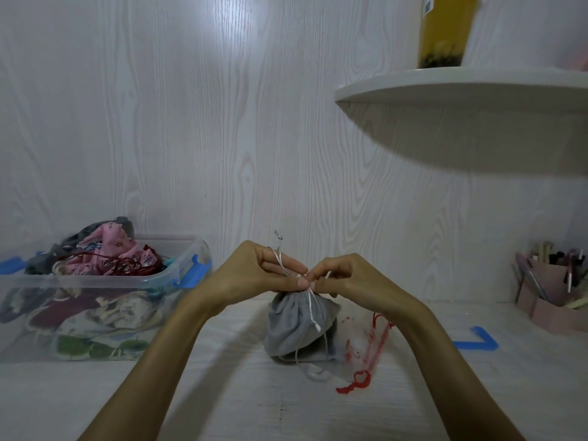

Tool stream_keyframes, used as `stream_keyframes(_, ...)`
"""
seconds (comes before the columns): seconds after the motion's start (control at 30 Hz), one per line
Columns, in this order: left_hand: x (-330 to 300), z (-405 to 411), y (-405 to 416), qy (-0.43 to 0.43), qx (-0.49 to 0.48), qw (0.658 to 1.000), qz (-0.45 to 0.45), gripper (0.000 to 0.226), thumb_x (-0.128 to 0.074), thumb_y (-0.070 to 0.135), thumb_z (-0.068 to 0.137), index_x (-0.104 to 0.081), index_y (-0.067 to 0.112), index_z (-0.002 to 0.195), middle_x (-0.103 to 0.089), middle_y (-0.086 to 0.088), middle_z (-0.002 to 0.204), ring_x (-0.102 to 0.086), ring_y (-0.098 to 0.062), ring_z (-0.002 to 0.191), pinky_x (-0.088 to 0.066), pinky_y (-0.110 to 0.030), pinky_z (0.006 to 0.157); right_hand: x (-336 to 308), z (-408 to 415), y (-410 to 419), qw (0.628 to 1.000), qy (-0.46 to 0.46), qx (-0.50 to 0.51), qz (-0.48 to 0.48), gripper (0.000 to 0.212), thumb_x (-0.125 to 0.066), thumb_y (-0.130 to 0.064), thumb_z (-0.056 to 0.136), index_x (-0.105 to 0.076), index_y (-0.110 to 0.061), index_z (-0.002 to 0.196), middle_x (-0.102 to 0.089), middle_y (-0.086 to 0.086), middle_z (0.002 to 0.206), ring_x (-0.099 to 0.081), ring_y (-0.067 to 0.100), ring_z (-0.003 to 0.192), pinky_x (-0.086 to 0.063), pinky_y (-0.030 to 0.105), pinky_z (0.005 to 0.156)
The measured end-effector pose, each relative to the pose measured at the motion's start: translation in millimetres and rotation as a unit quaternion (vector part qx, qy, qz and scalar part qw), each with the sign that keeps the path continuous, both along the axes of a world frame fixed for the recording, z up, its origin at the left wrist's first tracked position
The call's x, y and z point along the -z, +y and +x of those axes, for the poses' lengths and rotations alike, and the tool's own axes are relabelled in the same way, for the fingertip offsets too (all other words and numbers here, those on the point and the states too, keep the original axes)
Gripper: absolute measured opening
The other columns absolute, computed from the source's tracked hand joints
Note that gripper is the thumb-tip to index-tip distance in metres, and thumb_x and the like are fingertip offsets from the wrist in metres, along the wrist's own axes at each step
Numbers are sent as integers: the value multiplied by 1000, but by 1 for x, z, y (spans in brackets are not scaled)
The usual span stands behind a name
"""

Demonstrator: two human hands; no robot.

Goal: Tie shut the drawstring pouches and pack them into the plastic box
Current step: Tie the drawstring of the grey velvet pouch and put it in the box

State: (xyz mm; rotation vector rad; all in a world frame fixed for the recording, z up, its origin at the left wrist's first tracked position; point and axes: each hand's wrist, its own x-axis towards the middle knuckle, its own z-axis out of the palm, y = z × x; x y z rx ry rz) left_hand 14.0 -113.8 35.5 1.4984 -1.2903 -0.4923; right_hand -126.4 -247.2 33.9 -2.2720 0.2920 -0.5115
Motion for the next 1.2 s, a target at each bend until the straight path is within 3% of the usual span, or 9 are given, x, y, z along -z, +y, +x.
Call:
stream_keyframes(0.3, 2, 6, -2, -82, -87, 993, 13, 17, -82, 8, 67, -75, 19, 77, -72, 6, 61, -70, -2, 64, -51, -10, 62, 3, 4, 6, 999, 29, 18, -33, 7, -67, -19, 84, -72, -20, 88, -68, 7, 91, -53, 7, 71, -43, 19, 71)
stream_keyframes(0.5, 17, 1, -15, -147, -203, 968, -34, 11, -83, 22, 66, -74, 26, 72, -69, 10, 57, -67, -1, 61, -58, -24, 67, 6, 7, 7, 997, 16, 57, -45, 8, -65, -21, 85, -72, -24, 86, -67, -5, 86, -53, 3, 66, -44, 16, 69)
stream_keyframes(0.57, 21, -4, -18, -181, -230, 955, -58, 8, -80, 29, 70, -75, 29, 75, -68, 16, 61, -66, 1, 61, -57, -21, 64, 6, 7, 5, 996, 3, 69, -48, 8, -65, -24, 85, -73, -24, 85, -69, -2, 87, -53, 3, 64, -44, 17, 68)
stream_keyframes(0.63, 23, -6, -20, -193, -235, 948, -92, 6, -78, 33, 74, -75, 30, 79, -68, 18, 66, -66, 2, 63, -57, -21, 64, 5, 6, 4, 996, -16, 77, -31, 8, -67, -27, 84, -74, -25, 83, -70, -2, 83, -52, -1, 57, -43, 14, 64)
stream_keyframes(0.73, 26, -6, -20, -176, -227, 946, -149, 11, -77, 37, 74, -74, 28, 79, -70, 13, 66, -67, -1, 61, -59, -31, 63, 2, 2, 0, 996, -15, 85, 32, 9, -65, -29, 86, -73, -28, 82, -66, -14, 71, -54, -6, 54, -42, 10, 62)
stream_keyframes(0.87, 28, -3, -21, -216, -218, 929, -205, 22, -74, 48, 72, -74, 26, 78, -71, 9, 67, -66, -4, 60, -58, -36, 59, 2, 2, -4, 988, 15, 56, 141, 18, -60, -32, 89, -70, -24, 102, -67, -2, 89, -56, 10, 72, -45, 21, 69)
stream_keyframes(0.97, 28, 1, -20, -265, -229, 907, -234, 35, -64, 59, 71, -74, 26, 75, -69, 10, 64, -63, -5, 57, -56, -33, 56, 6, 2, -3, 985, 5, 4, 174, 23, -55, -27, 94, -67, -25, 113, -65, 2, 98, -52, 10, 73, -45, 20, 67)
stream_keyframes(1.07, 29, 3, -19, -277, -223, 897, -262, 37, -65, 56, 72, -75, 21, 74, -69, 11, 64, -62, -4, 58, -56, -30, 57, 8, 2, -4, 981, -13, -22, 193, 25, -55, -23, 94, -67, -24, 115, -66, 4, 100, -53, 9, 72, -45, 23, 72)
stream_keyframes(1.2, 28, 1, -19, -212, -178, 925, -260, 26, -78, 42, 68, -76, 18, 76, -71, 10, 67, -68, -4, 63, -57, -23, 63, 10, 1, -4, 987, -47, 9, 157, 21, -66, -26, 85, -72, -26, 105, -72, 1, 102, -63, 21, 88, -52, 33, 88)
